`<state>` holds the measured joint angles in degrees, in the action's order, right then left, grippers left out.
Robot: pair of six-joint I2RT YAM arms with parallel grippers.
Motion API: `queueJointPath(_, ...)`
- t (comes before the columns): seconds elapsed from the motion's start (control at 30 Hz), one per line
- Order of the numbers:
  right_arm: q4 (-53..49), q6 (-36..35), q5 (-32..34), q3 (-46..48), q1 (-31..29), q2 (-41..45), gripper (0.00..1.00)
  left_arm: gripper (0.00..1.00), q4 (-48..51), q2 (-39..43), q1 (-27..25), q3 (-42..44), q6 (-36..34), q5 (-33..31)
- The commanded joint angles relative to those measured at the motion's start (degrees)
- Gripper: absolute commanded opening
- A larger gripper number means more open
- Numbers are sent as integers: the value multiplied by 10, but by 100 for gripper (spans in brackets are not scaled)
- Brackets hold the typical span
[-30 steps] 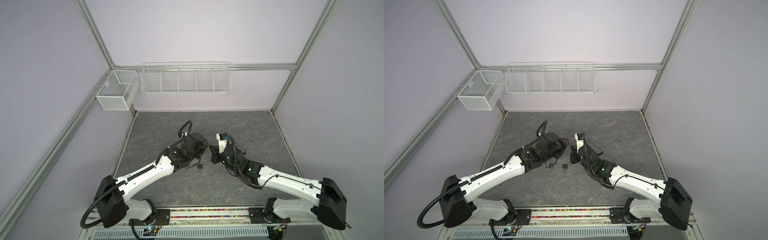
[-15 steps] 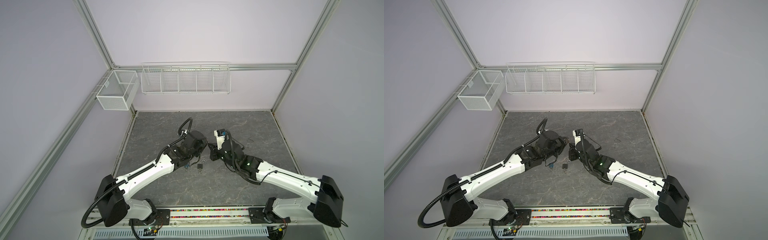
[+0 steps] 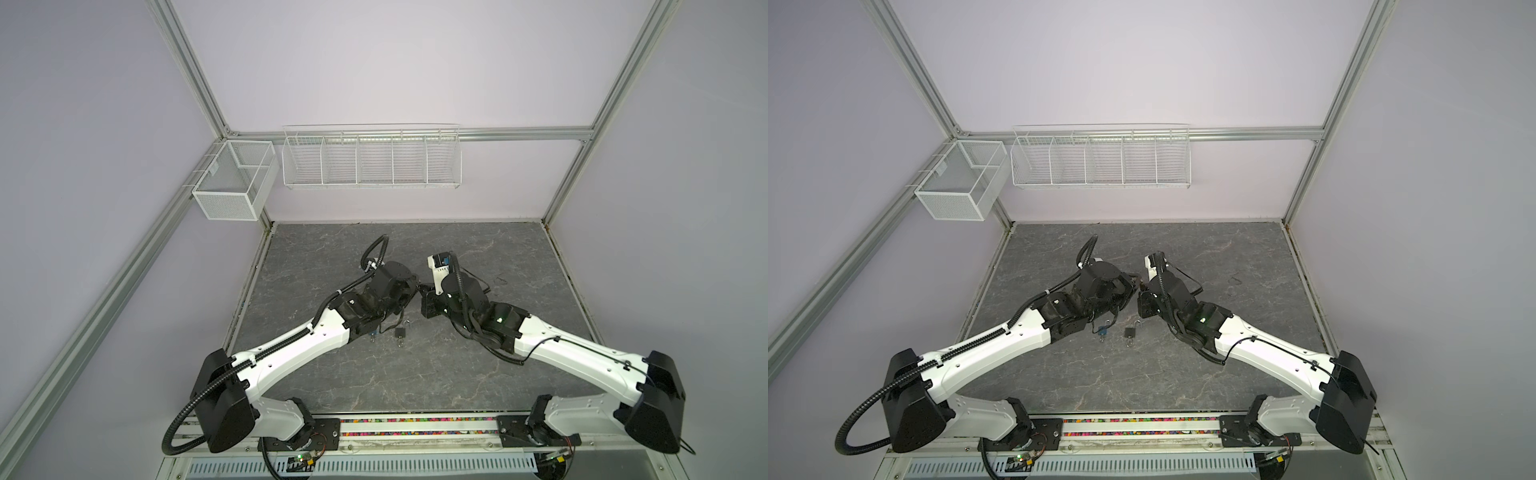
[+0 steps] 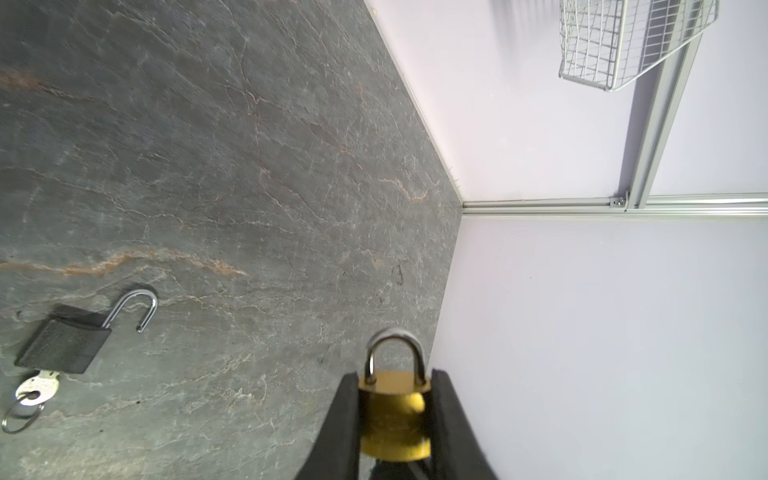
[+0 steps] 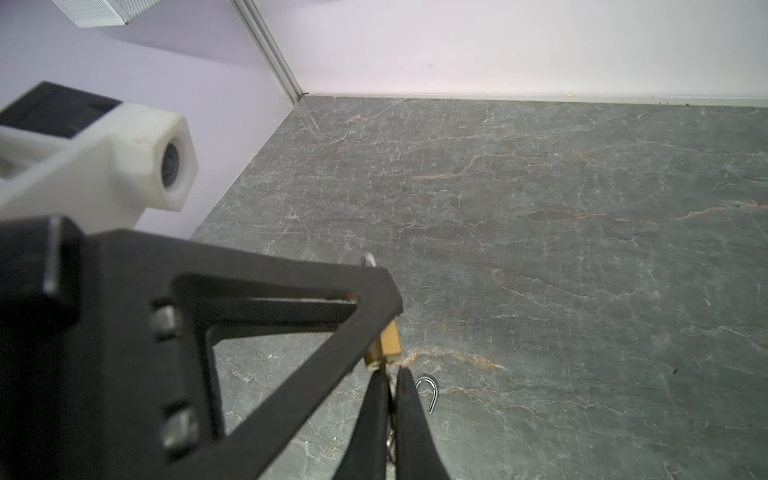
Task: Unlock with the key
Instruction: 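Insert the silver key into the brass padlock's keyhole with the right gripper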
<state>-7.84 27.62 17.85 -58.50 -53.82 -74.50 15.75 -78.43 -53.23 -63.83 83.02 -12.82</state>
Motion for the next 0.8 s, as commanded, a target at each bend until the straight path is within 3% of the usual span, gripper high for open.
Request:
queueJointPath(0.0,143,3,-152,-8,-7,6,7,0,-49,-18,-20,9,21,95)
queueJointPath(0.07,133,-9,-165,-24,-13,8,7,0,-51,-16,-20,11,24,103)
queueJointPath(0.17,60,-43,-75,-41,-18,10,7,0,-49,1,-21,17,20,93)
queueJointPath(0.27,109,19,-144,0,25,30,6,0,-38,17,-21,19,11,83)
queueJointPath(0.43,136,80,-197,-6,35,32,7,0,-49,34,-27,23,5,76)
queueJointPath(0.77,187,229,-260,-4,61,43,6,0,-106,72,-28,65,-23,60)
